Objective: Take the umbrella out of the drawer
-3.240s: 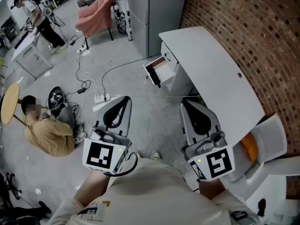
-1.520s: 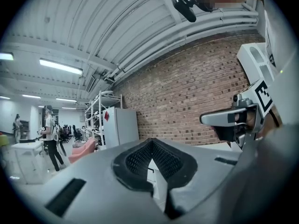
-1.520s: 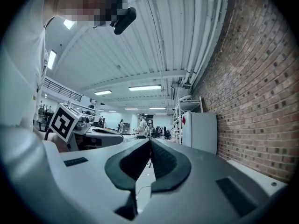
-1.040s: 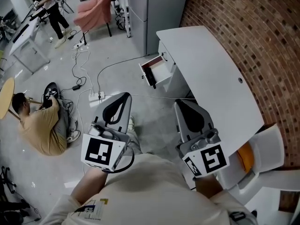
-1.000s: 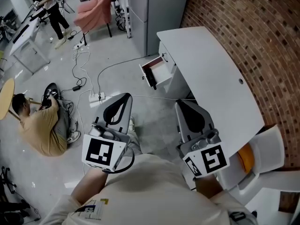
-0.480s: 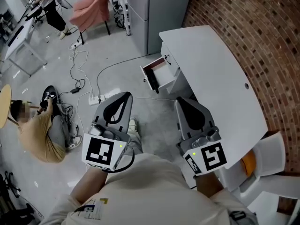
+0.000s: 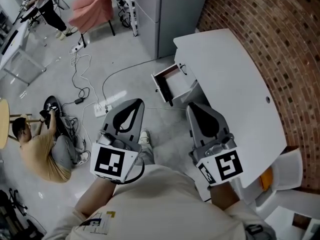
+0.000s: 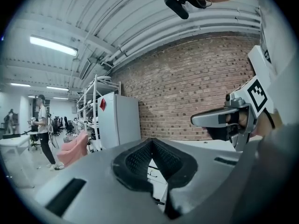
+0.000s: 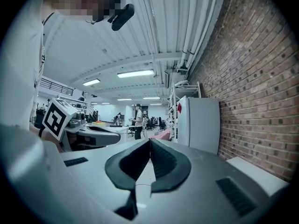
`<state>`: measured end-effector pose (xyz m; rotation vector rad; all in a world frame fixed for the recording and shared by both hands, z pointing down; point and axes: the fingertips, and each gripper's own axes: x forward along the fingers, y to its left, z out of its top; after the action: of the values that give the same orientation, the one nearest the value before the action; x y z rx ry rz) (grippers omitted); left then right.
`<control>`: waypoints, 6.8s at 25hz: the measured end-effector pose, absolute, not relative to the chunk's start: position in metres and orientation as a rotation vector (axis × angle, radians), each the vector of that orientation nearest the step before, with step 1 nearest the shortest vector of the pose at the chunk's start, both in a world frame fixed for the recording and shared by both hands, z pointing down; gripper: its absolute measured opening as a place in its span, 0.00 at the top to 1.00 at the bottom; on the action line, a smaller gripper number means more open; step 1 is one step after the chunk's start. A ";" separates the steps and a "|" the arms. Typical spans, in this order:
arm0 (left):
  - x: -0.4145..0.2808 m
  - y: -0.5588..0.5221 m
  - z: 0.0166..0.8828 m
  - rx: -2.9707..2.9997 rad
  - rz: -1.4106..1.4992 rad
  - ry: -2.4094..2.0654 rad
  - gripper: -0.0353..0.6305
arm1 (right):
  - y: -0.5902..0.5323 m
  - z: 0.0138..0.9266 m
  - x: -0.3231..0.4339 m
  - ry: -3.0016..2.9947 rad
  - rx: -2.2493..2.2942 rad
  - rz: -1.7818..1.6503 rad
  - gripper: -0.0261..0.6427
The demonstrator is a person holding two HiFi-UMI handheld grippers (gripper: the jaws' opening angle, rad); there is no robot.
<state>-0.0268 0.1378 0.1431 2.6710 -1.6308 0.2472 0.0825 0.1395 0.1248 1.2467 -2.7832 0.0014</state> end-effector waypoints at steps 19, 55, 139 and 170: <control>-0.110 -0.030 0.145 2.796 0.226 -1.433 0.94 | -0.015 0.113 -0.005 -2.684 1.447 -0.047 0.95; -0.061 -0.109 0.202 2.650 0.254 -1.479 0.94 | -0.091 0.196 0.045 -2.639 1.357 0.122 0.95; -0.020 -0.151 0.944 2.126 0.698 -1.131 0.94 | -0.152 1.000 0.087 -1.910 1.099 0.435 0.88; -0.006 -0.147 0.808 2.271 0.762 -1.168 0.94 | -0.159 0.794 0.102 -2.112 1.323 0.499 0.93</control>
<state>-0.0057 -0.1467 0.8080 2.2709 -1.1684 0.7619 0.1018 -0.1593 0.7935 1.3228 -2.1121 0.4988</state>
